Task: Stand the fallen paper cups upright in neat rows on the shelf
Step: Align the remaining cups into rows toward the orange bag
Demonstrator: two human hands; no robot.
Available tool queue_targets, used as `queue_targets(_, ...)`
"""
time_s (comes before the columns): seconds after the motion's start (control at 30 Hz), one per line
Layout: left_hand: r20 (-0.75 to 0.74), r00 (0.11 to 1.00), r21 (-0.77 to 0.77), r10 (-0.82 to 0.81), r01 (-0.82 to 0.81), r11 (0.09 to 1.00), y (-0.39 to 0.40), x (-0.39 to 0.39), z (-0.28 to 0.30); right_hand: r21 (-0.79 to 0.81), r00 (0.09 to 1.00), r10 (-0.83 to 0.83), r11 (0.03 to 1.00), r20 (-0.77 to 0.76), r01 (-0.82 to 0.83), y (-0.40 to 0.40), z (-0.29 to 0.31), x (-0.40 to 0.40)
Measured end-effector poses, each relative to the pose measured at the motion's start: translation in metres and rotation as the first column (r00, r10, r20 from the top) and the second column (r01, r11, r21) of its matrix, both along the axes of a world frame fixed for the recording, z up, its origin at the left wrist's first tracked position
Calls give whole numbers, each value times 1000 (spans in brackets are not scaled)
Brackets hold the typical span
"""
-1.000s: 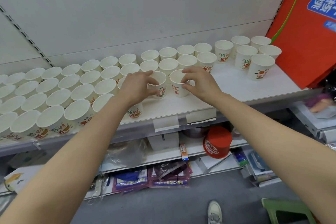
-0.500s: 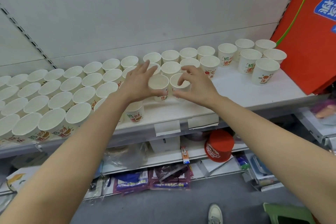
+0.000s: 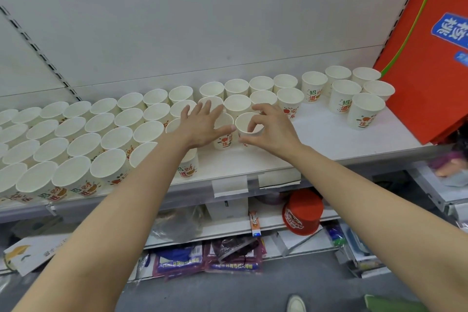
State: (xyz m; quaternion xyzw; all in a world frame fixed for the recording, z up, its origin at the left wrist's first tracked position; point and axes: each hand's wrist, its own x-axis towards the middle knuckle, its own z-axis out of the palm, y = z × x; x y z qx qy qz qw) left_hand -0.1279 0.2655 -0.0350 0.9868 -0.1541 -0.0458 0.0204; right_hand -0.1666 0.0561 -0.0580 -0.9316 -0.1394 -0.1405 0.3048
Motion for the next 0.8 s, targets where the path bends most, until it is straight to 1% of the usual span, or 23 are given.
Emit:
queue_targets(0.1, -10, 1000, 15, 7, -6, 1000, -3, -1, -2, 22, 1000, 4, 1000, -24, -3, -1, 2, 2)
queue_targets(0.27, -8, 1000, 20, -7, 7, 1000, -5, -3, -6, 13, 994, 106, 994, -14, -106, -7, 5, 4)
queue_targets(0.37, -17, 1000, 21, -3, 4, 1000, -7, -2, -6, -10, 991, 135, 991, 16, -134, -12, 3, 7)
queue_targets(0.5, -29, 1000, 34, 3, -2, 999, -8, -2, -5, -16, 983, 158, 987, 95, -157, -17, -2, 8)
queue_targets(0.63, -37, 999, 13, 15, -15, 1000, -7, -3, -3, 8, 987, 141, 990, 84, -142, -12, -4, 10)
queue_targets(0.73, -37, 999, -33, 17, -18, 999, -4, -5, -1, 40, 984, 169, 984, 51, -171, -15, -4, 10)
queue_targets(0.8, -17, 1000, -71, 0, -1, 998, -2, -8, -1, 29, 980, 195, 980, 49, -196, -16, -4, 10)
